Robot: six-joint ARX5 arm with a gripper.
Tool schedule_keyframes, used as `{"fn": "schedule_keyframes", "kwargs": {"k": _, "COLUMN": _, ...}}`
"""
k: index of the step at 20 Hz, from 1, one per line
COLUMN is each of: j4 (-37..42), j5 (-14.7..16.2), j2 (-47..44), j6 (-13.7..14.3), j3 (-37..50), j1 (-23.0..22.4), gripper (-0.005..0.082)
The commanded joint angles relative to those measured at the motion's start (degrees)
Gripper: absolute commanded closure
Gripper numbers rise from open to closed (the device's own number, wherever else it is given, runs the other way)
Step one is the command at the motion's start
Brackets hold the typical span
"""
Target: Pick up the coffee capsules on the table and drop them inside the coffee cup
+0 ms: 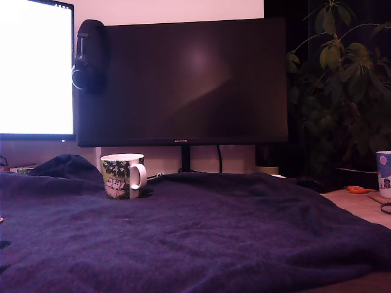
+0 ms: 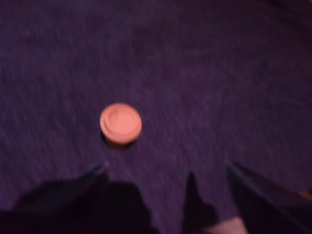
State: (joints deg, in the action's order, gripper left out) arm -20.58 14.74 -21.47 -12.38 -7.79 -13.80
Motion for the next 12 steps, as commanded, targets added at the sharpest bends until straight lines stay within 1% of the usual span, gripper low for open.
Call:
{"fn": "schedule_keyframes", "kwargs": {"k": 1, "j4": 2.71, "j5": -0.5, "j2": 0.07, "j6": 0.83, "j3": 1.03, "j1": -0.15, "gripper": 0.0046}}
{"fn": "schedule_keyframes", "kwargs": {"k": 4, "j4": 5.29, "j5": -2.34, "j2": 0.04, "j6": 1.9, "j3": 2.34, "j1": -0.31, "gripper": 0.0046}}
{"fn": "schedule_keyframes", "kwargs": {"k": 9, "j4": 7.56, "j5": -3.76, "j2": -0.02, "j6": 2.14, "j3": 2.89, "j1": -0.52, "gripper": 0.0047}}
{"fn": "schedule_keyframes", "kwargs": {"k": 12, "j4": 10.51, "j5": -4.79, "j2": -3.3, "j6": 2.14, "j3": 2.89, "j1": -0.63, "gripper": 0.0047}}
